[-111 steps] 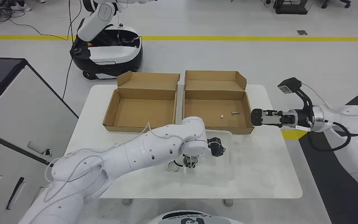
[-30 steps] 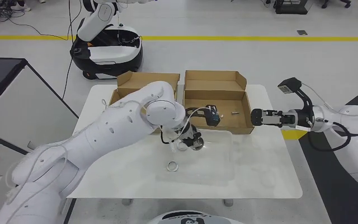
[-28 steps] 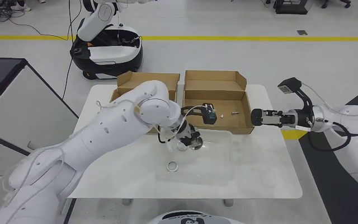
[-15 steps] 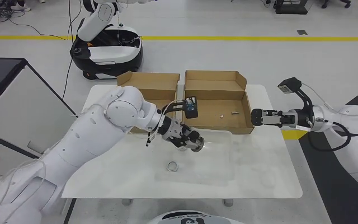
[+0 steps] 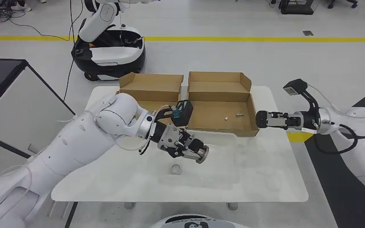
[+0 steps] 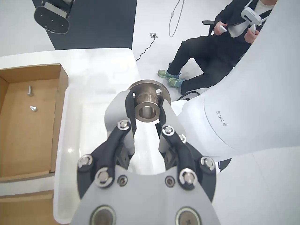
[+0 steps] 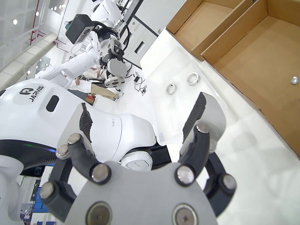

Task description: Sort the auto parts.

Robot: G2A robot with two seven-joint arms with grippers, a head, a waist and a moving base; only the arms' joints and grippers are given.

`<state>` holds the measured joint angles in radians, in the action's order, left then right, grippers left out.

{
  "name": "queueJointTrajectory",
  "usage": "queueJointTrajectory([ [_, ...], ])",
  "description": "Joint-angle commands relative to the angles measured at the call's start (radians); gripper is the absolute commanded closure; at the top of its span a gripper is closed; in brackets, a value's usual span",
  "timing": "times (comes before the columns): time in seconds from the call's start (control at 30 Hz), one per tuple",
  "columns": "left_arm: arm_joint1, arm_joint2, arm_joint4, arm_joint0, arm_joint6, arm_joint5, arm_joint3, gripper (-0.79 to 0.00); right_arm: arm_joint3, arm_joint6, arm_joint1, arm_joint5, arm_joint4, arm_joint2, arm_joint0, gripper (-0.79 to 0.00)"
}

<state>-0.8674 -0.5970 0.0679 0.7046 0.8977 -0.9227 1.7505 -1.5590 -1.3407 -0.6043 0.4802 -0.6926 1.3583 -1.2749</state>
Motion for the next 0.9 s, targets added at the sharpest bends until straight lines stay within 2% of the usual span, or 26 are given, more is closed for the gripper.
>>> queueJointTrajectory([
  [0.0,0.000,0.000,0.000,0.000,0.000,0.000,0.000,0.000,0.000,0.000,0.000,0.000,0.000,0.000,0.000,-0.785],
  [0.17,-0.001,-0.002,0.006,0.011,-0.025,0.006,0.005,0.000,0.000,0.000,0.000,0.000,0.000,0.000,0.000,-0.785],
  [0.3,-0.003,-0.024,0.052,0.037,-0.103,-0.081,0.012,0.000,0.000,0.000,0.000,0.000,0.000,0.000,0.000,-0.785],
  [0.4,-0.006,-0.035,0.165,0.049,-0.143,-0.090,0.068,0.000,0.000,0.000,0.000,0.000,0.000,0.000,0.000,-0.785],
  [0.67,-0.025,-0.124,0.441,0.090,-0.090,-0.090,0.166,0.000,0.000,0.000,0.000,0.000,0.000,0.000,0.000,-0.785],
  [0.87,-0.051,-0.170,0.561,0.128,-0.090,-0.090,0.208,0.000,0.000,0.000,0.000,0.000,0.000,0.000,0.000,-0.785],
])
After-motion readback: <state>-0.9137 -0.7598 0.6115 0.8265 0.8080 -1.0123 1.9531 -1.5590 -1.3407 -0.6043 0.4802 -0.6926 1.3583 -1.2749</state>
